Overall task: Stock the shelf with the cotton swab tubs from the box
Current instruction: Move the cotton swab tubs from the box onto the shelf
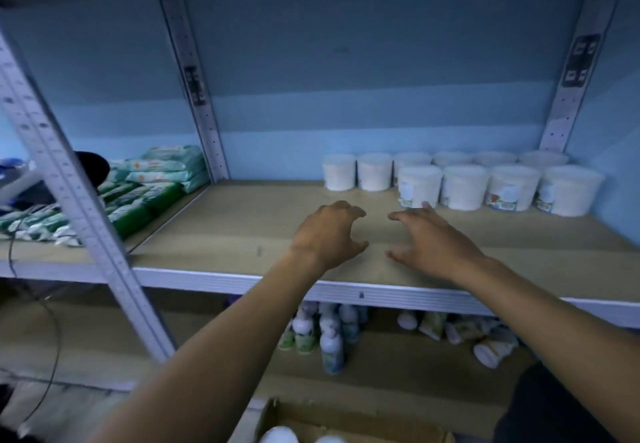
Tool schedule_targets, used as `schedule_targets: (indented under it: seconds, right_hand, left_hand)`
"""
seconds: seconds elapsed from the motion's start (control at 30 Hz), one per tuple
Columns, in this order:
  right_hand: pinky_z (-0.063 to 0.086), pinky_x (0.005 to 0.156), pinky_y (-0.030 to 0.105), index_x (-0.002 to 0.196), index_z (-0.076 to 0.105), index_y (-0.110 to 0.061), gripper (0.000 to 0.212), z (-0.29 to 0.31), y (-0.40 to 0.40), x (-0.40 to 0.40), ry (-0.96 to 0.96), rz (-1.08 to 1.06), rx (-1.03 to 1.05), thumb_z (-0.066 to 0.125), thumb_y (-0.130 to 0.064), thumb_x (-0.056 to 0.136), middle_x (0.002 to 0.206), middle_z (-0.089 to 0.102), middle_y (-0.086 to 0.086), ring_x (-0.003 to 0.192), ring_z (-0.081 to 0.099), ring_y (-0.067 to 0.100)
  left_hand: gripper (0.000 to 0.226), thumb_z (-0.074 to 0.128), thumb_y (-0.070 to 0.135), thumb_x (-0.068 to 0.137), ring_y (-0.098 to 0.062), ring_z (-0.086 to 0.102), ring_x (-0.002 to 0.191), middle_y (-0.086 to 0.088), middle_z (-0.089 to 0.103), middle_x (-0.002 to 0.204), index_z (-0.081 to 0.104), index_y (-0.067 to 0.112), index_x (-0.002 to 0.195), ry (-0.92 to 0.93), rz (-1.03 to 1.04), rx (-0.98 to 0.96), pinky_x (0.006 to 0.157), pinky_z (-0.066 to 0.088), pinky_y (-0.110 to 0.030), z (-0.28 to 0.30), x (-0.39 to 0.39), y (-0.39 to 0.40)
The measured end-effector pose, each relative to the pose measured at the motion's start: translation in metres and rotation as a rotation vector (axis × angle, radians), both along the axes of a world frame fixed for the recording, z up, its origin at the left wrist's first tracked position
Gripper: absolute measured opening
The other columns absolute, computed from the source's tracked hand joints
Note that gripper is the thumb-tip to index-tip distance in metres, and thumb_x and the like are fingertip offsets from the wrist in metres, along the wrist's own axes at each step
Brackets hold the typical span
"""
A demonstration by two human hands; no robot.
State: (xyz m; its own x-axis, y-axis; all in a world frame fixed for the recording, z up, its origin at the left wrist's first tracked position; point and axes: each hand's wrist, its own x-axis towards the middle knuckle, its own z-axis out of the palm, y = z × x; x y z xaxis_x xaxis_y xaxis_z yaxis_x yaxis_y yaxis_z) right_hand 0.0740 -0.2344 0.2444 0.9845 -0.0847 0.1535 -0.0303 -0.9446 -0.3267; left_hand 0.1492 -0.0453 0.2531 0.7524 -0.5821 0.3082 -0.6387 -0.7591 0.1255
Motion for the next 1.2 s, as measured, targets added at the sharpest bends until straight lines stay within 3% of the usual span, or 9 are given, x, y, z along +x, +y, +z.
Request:
schedule_targets:
  seconds: [0.2, 0.33, 0.4, 0.47, 0.57, 0.63, 0.73, 0.93, 1.2]
  right_hand:
    - [0.029, 0.113, 0.029, 0.146, 0.047, -0.020, 0.067, -0.029, 0.051, -0.031, -0.092, 0.113, 0.028, 0.071, -0.042, 0.087, 0.148, 0.046, 0.001, 0.141, 0.033, 0.019]
    - [0.014, 0.119, 0.028, 0.146, 0.045, -0.015, 0.056, -0.047, 0.078, -0.053, -0.125, 0.160, 0.011, 0.064, -0.030, 0.095, 0.149, 0.041, 0.007, 0.144, 0.027, 0.024]
    - [0.010, 0.123, 0.037, 0.150, 0.039, -0.017, 0.059, -0.061, 0.088, -0.059, -0.149, 0.157, -0.041, 0.060, -0.029, 0.097, 0.156, 0.033, 0.009, 0.150, 0.017, 0.029]
    - [0.007, 0.125, 0.043, 0.155, 0.029, -0.017, 0.067, -0.075, 0.096, -0.065, -0.171, 0.135, -0.092, 0.057, -0.032, 0.097, 0.164, 0.020, 0.008, 0.153, 0.007, 0.030]
    - [0.004, 0.125, 0.046, 0.161, 0.012, -0.015, 0.082, -0.098, 0.106, -0.077, -0.167, 0.102, -0.142, 0.057, -0.032, 0.095, 0.168, -0.006, 0.009, 0.154, -0.009, 0.030]
    - [0.008, 0.124, 0.050, 0.161, 0.006, -0.014, 0.088, -0.113, 0.112, -0.083, -0.174, 0.084, -0.154, 0.060, -0.031, 0.094, 0.166, -0.018, 0.008, 0.153, -0.015, 0.030]
    - [0.016, 0.122, 0.053, 0.161, 0.004, -0.014, 0.093, -0.131, 0.120, -0.089, -0.157, 0.064, -0.131, 0.063, -0.028, 0.091, 0.164, -0.027, 0.005, 0.153, -0.016, 0.030]
    - [0.022, 0.121, 0.047, 0.161, -0.006, -0.021, 0.094, -0.175, 0.133, -0.093, 0.002, 0.098, -0.064, 0.059, -0.019, 0.093, 0.160, -0.035, 0.002, 0.153, -0.015, 0.029]
    - [0.031, 0.117, 0.044, 0.161, 0.000, -0.022, 0.093, -0.225, 0.144, -0.088, 0.327, 0.095, -0.047, 0.062, -0.037, 0.093, 0.168, -0.012, 0.005, 0.154, 0.004, 0.033]
  left_hand:
    - [0.055, 0.068, 0.046, 0.083, -0.026, 0.060, 0.117, 0.000, 0.061, 0.133, 0.060, 0.027, 0.133, 0.018, 0.065, -0.057, 0.097, 0.050, -0.041, -0.029, -0.039, 0.059]
    - [0.050, 0.064, 0.043, 0.086, -0.026, 0.059, 0.117, 0.001, 0.061, 0.131, 0.061, 0.024, 0.132, 0.052, 0.074, -0.104, 0.095, 0.050, -0.043, -0.049, -0.066, 0.090]
    - [0.051, 0.063, 0.041, 0.089, -0.023, 0.053, 0.126, 0.002, 0.055, 0.140, 0.057, 0.024, 0.137, 0.064, 0.070, -0.126, 0.102, 0.048, -0.042, -0.061, -0.079, 0.099]
    - [0.059, 0.061, 0.042, 0.092, -0.017, 0.041, 0.139, 0.004, 0.037, 0.157, 0.047, 0.025, 0.146, 0.056, 0.076, -0.116, 0.107, 0.045, -0.037, -0.077, -0.090, 0.106]
    - [0.068, 0.061, 0.043, 0.092, -0.012, 0.042, 0.137, 0.012, 0.008, 0.166, 0.036, 0.027, 0.153, 0.051, 0.081, -0.131, 0.094, 0.053, -0.034, -0.104, -0.101, 0.114]
    - [0.072, 0.062, 0.041, 0.091, -0.013, 0.034, 0.144, 0.014, 0.000, 0.167, 0.031, 0.030, 0.155, 0.060, 0.073, -0.123, 0.095, 0.053, -0.035, -0.121, -0.105, 0.119]
    - [0.075, 0.060, 0.043, 0.092, -0.015, 0.021, 0.151, 0.012, 0.007, 0.166, 0.024, 0.033, 0.156, 0.139, 0.115, -0.107, 0.103, 0.050, -0.039, -0.145, -0.108, 0.124]
    - [0.074, 0.061, 0.041, 0.092, -0.021, 0.037, 0.142, 0.001, 0.025, 0.163, 0.027, 0.027, 0.156, 0.340, 0.186, -0.043, 0.108, 0.044, -0.037, -0.187, -0.110, 0.130]
    - [0.075, 0.063, 0.035, 0.088, -0.033, 0.044, 0.136, -0.004, 0.030, 0.161, 0.032, 0.022, 0.155, 0.526, 0.264, 0.042, 0.108, 0.043, -0.042, -0.242, -0.108, 0.138]
